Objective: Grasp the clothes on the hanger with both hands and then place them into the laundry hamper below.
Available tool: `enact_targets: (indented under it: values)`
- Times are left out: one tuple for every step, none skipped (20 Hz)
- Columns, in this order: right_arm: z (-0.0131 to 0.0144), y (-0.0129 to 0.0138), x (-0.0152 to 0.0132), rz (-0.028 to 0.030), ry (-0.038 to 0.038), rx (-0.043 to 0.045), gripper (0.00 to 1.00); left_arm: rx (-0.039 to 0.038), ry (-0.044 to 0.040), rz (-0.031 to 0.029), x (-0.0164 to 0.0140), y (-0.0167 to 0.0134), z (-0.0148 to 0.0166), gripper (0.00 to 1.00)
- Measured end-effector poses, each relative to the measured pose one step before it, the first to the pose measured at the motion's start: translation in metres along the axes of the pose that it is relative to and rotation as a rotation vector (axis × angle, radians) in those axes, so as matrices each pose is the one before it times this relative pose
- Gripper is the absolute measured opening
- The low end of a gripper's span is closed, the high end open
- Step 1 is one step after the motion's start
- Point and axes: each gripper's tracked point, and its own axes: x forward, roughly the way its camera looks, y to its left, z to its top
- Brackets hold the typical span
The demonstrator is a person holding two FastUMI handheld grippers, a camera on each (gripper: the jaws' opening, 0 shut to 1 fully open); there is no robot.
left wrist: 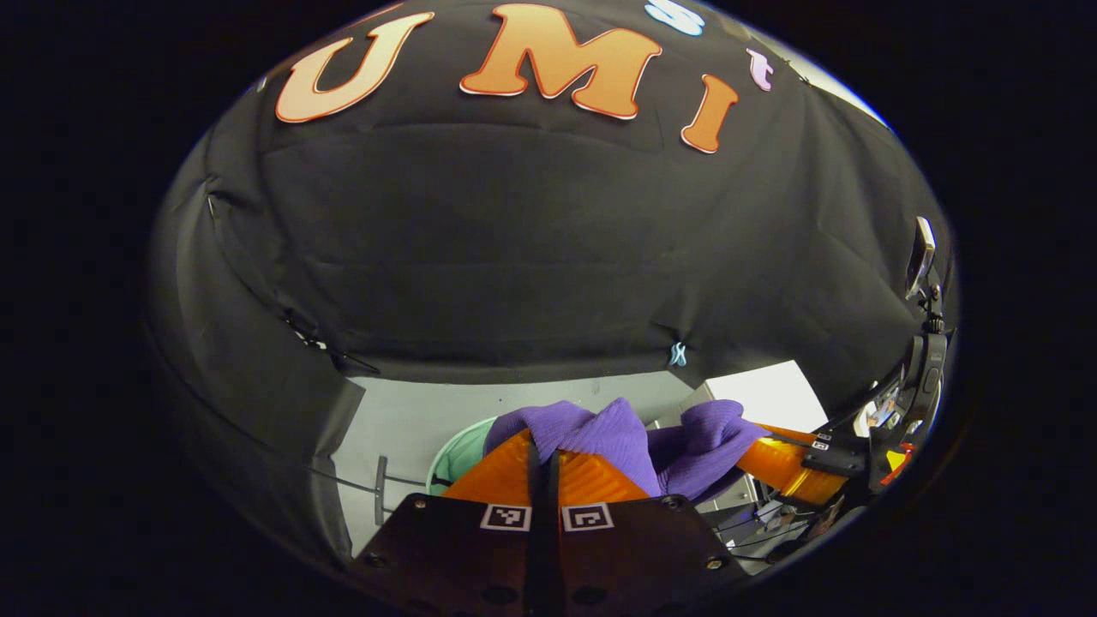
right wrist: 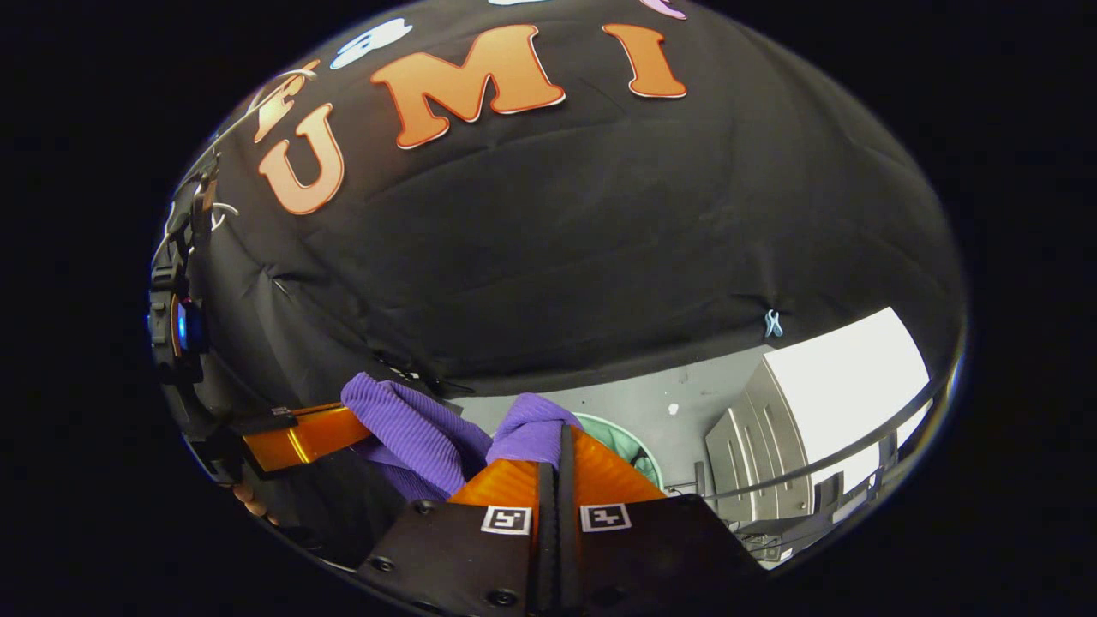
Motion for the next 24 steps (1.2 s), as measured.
enact_targets:
  values:
    - [-0.00601,-0.00350,0.00698,-0.00705,0.02113,-0.00401,0.08,-0.00279,0.01104,0.01586,0.00430,0.00560,-0.00667,0.00]
    - [-0.00643,-0.00050,0.00728,-0.00326,0.01897,0.00028,0.08,-0.00619,0.01506,0.00980,0.00436,0.00376,-0.00655,0.00]
    - [-0.00442,-0.00002,0.00737,-0.00275,0.01522,0.00433,0.08,-0.00670,0.01663,0.00500,0.00644,0.00189,-0.00670,0.00]
    - [-0.00563,-0.00111,0.00689,-0.00174,0.01719,0.00271,0.08,-0.00489,0.01590,0.00624,0.00629,0.00188,-0.00556,0.00]
    - [-0.00627,-0.00082,0.00673,-0.00368,0.01875,0.00030,0.08,-0.00337,0.01665,0.00574,0.00659,0.00176,-0.00410,0.00]
    - [-0.00781,-0.00048,0.00756,-0.00374,0.02045,-0.00130,0.08,-0.00173,0.02078,0.00664,0.00462,0.00288,-0.00533,0.00]
    - [-0.00778,-0.00090,0.00615,-0.00274,0.02114,-0.00372,0.08,-0.00176,0.02528,0.00609,0.00558,0.00164,-0.00902,0.00]
    - [-0.00741,-0.00164,0.00605,-0.00418,0.01888,-0.00287,0.08,0.00124,0.02464,0.00611,0.00536,0.00253,-0.00770,0.00]
    - [-0.00689,-0.00144,0.00645,-0.00360,0.01647,0.00045,0.08,0.00580,0.02157,0.00871,0.00478,0.00224,-0.00702,0.00]
    - [-0.00677,-0.00153,0.00699,-0.00180,0.01804,0.00209,0.08,0.00864,0.02014,0.00961,0.00422,0.00283,-0.00502,0.00]
    - [-0.01030,-0.00020,0.00710,0.00633,0.03554,-0.00044,0.08,0.01036,0.02249,0.01412,0.00447,0.00208,-0.00524,0.00]
    - [-0.00857,-0.00146,0.00424,0.00208,0.02629,0.00060,0.08,0.01229,0.02272,0.01457,0.00449,0.00225,-0.00689,0.01]
    - [-0.00679,-0.00235,0.00550,-0.00341,0.01558,0.00160,0.08,0.01200,0.02230,0.01037,0.00320,-0.00231,-0.00486,0.01]
    - [-0.00554,-0.00393,0.00509,-0.00520,0.01220,0.00246,0.08,0.01209,0.02072,0.00576,0.00354,-0.00161,-0.00607,0.01]
    - [-0.00607,-0.00284,0.00536,-0.00722,0.01017,0.00566,0.08,0.01114,0.02129,0.00307,0.00287,-0.00025,-0.00609,0.02]
    - [-0.00587,-0.00190,0.00157,-0.00418,0.01005,0.01047,0.08,0.00633,0.02292,-0.00193,0.00038,-0.00145,-0.00675,0.03]
    - [-0.00276,0.00004,-0.00018,-0.00301,0.01158,0.01050,0.08,0.00332,0.01801,-0.00275,0.00262,-0.00395,-0.00649,0.04]
    - [-0.00267,-0.00048,-0.00060,0.00058,0.00766,0.01117,0.13,-0.00145,0.01873,-0.00552,0.00010,-0.00302,-0.00501,0.06]
    - [0.00002,0.00124,-0.00088,0.00914,-0.00363,0.01623,0.12,-0.00626,0.02098,-0.01063,0.00014,-0.00534,-0.00726,0.07]
    - [-0.00010,-0.00203,0.00130,-0.00235,-0.00284,0.01740,0.11,-0.01104,0.01193,0.00114,0.00042,-0.00147,-0.00526,0.12]
    - [0.00158,0.00111,-0.00313,0.01079,-0.00900,0.01426,0.11,-0.00891,-0.00205,0.00390,0.00132,0.00271,-0.00505,0.14]
    - [0.00177,-0.00489,-0.00085,-0.01457,-0.00962,0.00039,0.18,-0.00850,-0.00478,-0.00286,-0.00051,0.00047,0.00068,0.22]
    - [0.00459,-0.00285,-0.00389,-0.01089,-0.01170,-0.00764,0.24,-0.00491,-0.00584,0.00143,-0.00185,0.00209,-0.00009,0.26]
    - [0.00078,-0.00158,-0.00172,-0.00640,-0.00977,-0.00583,0.44,-0.00694,-0.00717,-0.00230,-0.00250,0.00095,0.00055,0.34]
